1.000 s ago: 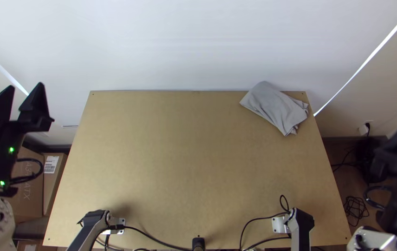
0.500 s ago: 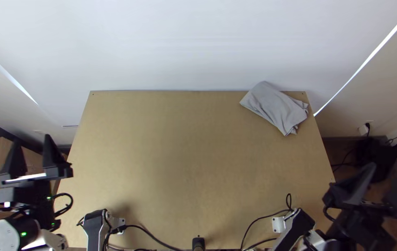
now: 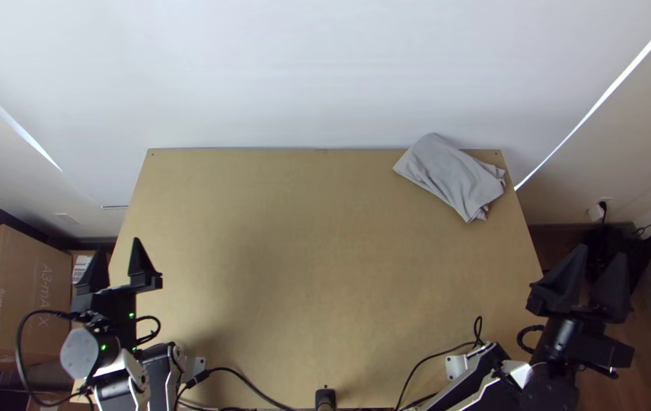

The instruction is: Fold the t-shirt

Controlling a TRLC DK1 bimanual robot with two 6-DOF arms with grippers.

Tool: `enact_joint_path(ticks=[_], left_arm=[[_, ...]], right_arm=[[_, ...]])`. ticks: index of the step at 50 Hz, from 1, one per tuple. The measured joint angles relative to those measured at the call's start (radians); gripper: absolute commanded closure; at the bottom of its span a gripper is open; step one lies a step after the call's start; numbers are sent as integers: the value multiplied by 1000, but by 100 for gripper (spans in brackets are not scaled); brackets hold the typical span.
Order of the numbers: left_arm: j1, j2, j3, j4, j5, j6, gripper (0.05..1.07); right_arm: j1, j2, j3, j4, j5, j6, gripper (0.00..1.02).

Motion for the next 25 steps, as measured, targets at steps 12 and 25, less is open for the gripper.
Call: enact_joint_path(ticks=[12,25], left_arm=[[-24,0,-158,36,-1,17,9],[-76,0,-278,90,-5,53,9]], right_arm=[[3,0,-240,79,5,-164,3],[340,0,-499,126,303,-507,3]])
